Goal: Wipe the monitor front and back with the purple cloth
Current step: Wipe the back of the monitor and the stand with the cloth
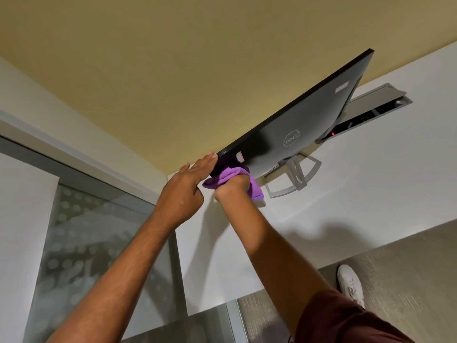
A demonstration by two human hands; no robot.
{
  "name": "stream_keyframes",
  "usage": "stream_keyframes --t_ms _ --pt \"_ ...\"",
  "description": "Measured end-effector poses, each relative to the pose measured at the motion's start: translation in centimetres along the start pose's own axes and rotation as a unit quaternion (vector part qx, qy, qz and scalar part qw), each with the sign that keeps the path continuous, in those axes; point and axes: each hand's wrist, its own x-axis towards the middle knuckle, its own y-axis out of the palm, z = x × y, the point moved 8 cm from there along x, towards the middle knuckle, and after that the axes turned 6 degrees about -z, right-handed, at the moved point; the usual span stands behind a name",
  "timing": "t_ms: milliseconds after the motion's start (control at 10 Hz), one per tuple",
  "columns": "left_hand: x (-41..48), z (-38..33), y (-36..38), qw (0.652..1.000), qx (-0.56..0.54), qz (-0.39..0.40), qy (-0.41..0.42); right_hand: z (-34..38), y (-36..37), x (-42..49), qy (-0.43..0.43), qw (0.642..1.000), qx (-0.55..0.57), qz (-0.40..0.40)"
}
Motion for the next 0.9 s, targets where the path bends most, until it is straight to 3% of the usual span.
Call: stream_keyframes --t_ms 100,200,300,600,900 --pt "0.2 0.1 0.0 1.0 0.01 -0.003 0.001 4.1 1.1 -6.2 0.065 0.966 0.152 0.2" --pt "0.2 0.2 0.0 1.0 0.016 -0.007 0.003 4.8 0.6 -6.3 0.16 0.951 0.211 0.16" --pt "0.3 0.3 0.1 1.0 0.023 -0.01 0.008 8.3 -0.5 -6.2 0.201 0.929 0.271 0.15" --pt "-0.1 0.4 0.4 0.999 0.035 -0.013 0.012 18.8 -3.1 -2.1 0.064 0.947 0.271 0.158" --pt "-0.7 -0.4 0.8 0.998 0.047 -0.044 0.0 29.2 -5.8 5.1 -0.137 0.972 0.191 0.03"
